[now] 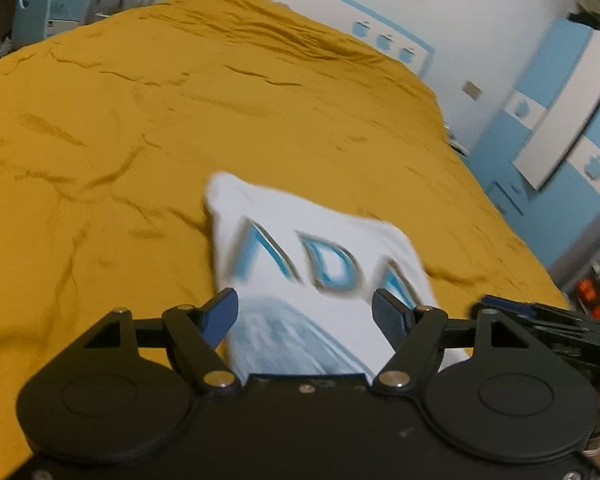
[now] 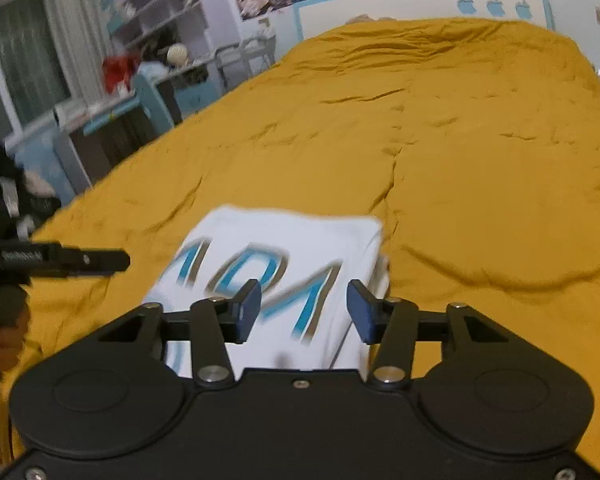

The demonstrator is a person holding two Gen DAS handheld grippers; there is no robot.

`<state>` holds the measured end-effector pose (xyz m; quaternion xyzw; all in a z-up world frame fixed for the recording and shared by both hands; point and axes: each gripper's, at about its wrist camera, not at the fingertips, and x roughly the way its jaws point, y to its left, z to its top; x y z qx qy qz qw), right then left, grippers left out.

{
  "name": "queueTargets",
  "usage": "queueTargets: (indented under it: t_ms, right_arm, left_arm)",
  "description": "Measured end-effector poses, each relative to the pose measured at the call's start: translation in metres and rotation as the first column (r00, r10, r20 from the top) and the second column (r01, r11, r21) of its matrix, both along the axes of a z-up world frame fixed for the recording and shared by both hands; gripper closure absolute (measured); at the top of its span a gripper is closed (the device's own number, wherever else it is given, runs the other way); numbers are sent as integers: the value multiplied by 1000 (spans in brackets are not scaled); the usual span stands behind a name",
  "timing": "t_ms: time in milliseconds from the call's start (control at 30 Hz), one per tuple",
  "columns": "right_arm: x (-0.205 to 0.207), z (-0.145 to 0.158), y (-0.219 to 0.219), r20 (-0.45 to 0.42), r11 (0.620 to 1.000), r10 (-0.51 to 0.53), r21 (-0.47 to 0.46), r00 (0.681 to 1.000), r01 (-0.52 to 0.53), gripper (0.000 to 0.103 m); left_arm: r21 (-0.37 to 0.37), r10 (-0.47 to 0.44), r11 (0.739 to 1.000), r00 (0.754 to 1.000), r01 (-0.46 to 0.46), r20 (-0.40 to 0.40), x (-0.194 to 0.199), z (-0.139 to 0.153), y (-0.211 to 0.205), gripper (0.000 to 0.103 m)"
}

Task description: Fold small clothes

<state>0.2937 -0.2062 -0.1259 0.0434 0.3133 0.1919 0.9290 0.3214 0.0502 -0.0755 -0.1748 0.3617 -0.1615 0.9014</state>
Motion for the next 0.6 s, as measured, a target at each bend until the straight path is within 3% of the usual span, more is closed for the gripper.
queueTargets:
  t_ms: [233,467,600]
  right_arm:
    - [-37,-13,4,-38,1000,6,11,999,-5,75]
    - [-44,-48,0,-120,998,-56,-41,991,52,81]
    - [-44,-64,-1,-125,996,-76,-47,989,70,86]
  left_arm:
    - [-29,-47,999,998,46,-32,-48,-11,-28,27]
    - [42,-35,998,995,39,-93,-39,-43,-38,27]
    - [28,-22,999,995,25,-95,-41,-57,-35,25]
